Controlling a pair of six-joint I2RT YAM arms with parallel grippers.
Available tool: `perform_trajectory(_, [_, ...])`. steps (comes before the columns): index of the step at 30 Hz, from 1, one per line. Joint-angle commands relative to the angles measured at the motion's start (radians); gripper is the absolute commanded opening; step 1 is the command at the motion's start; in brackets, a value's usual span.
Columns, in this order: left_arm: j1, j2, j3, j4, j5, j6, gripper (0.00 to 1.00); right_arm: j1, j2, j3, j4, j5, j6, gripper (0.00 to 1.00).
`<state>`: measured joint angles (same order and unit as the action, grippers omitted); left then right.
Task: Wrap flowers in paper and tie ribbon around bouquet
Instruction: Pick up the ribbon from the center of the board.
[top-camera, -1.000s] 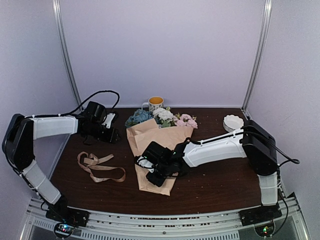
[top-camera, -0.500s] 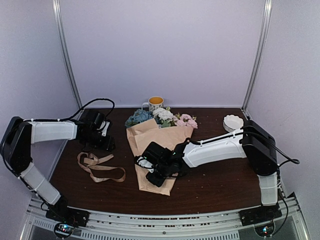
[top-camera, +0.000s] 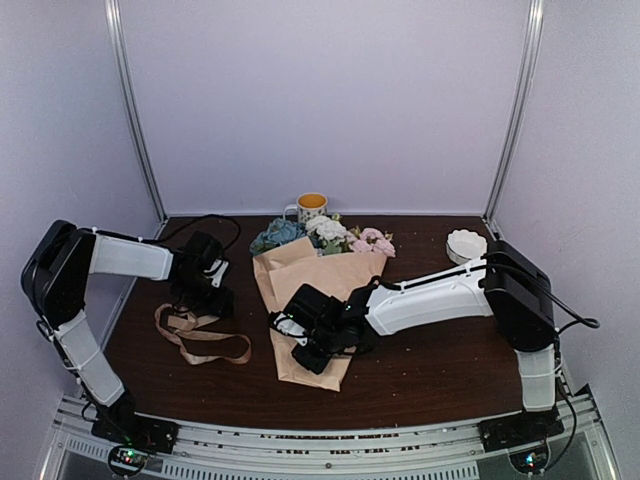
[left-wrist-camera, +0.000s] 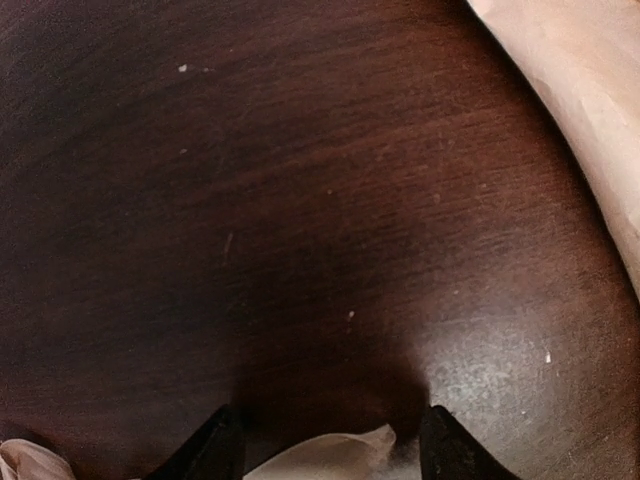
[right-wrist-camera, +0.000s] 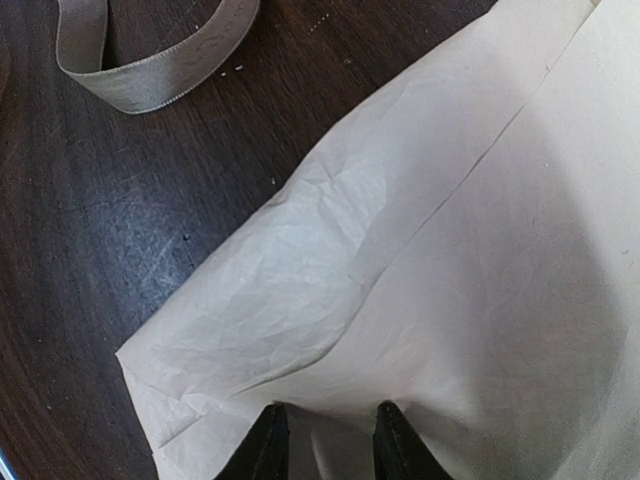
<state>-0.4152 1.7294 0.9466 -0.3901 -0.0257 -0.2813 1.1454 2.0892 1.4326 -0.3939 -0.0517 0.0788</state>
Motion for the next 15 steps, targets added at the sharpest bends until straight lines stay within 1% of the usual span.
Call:
perform_trajectory(1, [-0.003,0.023,0.009,-0.005,-0.012,0.015,0.58,0.003,0.042,-0.034,-0.060,-0.004,0.015,0.31])
perform_trajectory(2, [-0.005,0.022,0.002,0.000,-0.013,0.014,0.53,0.004,0.045,-0.031,-0.061,-0.004,0.015,0.31])
perform_trajectory(6, [-0.005,0.011,-0.019,0.013,0.015,0.010,0.13,0.004,0.046,-0.028,-0.068,-0.004,0.013,0.30])
perform_trajectory(7, [-0.004,0.006,-0.023,0.013,0.022,0.008,0.05,0.004,0.046,-0.028,-0.068,-0.004,0.012,0.30])
perform_trajectory(8, [-0.005,-0.001,-0.028,0.013,0.023,0.007,0.00,0.004,0.045,-0.029,-0.069,-0.004,0.011,0.30])
perform_trajectory(12, [-0.005,-0.045,-0.046,0.019,0.000,0.002,0.00,0.002,0.047,-0.031,-0.072,0.000,0.010,0.31])
perform_trajectory(15, [-0.004,-0.111,-0.027,0.013,-0.056,0.001,0.00,0.004,0.047,-0.034,-0.069,-0.004,0.014,0.30])
